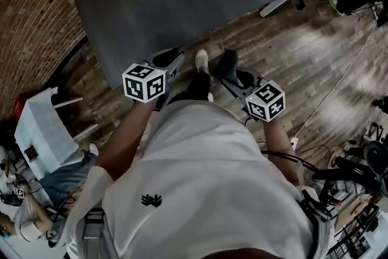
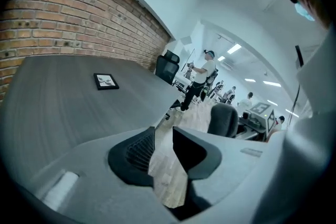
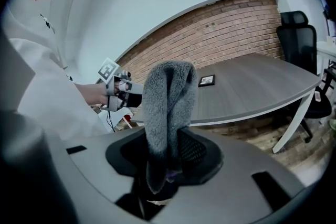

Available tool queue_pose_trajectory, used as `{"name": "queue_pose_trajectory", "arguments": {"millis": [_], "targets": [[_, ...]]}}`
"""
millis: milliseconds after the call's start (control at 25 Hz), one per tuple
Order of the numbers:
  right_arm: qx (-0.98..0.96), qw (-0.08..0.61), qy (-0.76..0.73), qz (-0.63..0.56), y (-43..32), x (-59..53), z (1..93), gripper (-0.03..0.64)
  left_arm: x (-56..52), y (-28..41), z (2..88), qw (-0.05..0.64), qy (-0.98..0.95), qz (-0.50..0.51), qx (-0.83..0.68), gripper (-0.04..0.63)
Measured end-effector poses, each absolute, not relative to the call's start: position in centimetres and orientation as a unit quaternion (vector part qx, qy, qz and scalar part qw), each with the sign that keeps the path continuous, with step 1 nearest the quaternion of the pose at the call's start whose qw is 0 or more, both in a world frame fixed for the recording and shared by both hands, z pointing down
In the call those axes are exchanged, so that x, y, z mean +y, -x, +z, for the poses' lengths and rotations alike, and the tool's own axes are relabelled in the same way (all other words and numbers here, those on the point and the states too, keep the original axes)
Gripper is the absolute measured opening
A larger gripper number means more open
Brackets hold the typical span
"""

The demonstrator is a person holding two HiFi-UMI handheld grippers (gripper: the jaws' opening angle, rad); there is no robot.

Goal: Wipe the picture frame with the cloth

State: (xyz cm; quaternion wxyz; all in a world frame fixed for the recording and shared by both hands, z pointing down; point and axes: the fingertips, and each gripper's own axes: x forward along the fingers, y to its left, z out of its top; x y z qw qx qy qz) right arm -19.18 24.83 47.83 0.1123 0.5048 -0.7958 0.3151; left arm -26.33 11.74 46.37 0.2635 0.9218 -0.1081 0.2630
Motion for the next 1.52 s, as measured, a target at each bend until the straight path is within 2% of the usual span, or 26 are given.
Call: {"name": "queue_pose_trajectory", "arguments": {"millis": [440, 640, 760, 960, 1080, 1360, 1520], "targets": [[-0.719, 0.139, -0.596, 0.329, 1.1, 16.1, 45.3, 0.144, -16.5, 14.3, 52.2, 0.271, -0.890, 0.255, -0.263, 0.121], [-0.722, 0.131, -0.590, 0.337, -0.5, 12.1, 45.2, 0.144, -25.3, 15.1, 57.7, 0.292, -0.845, 0.282, -0.349, 0.130], [-0.731, 0.154, -0.567, 0.348, -1.5, 11.2, 45.9, 0.144, -27.3, 16.0, 59.9, 0.294, -0.827, 0.295, -0.378, 0.137], [-0.753, 0.173, -0.523, 0.361, -8.6, 6.1, 47.3, 0.144, -29.3, 13.9, 62.5, 0.290, -0.806, 0.303, -0.418, 0.144], [-0.779, 0.186, -0.482, 0.355, -12.9, 3.5, 47.6, 0.144, -28.8, 12.6, 62.7, 0.305, -0.791, 0.298, -0.439, 0.092], [-0.836, 0.193, -0.392, 0.332, -20.0, -1.9, 47.8, 0.144, -25.4, 8.5, 60.7, 0.340, -0.759, 0.282, -0.479, 0.075], [-0.877, 0.172, -0.329, 0.305, -20.5, -4.6, 46.6, 0.144, -22.2, 4.3, 57.2, 0.343, -0.771, 0.260, -0.469, 0.075]]}}
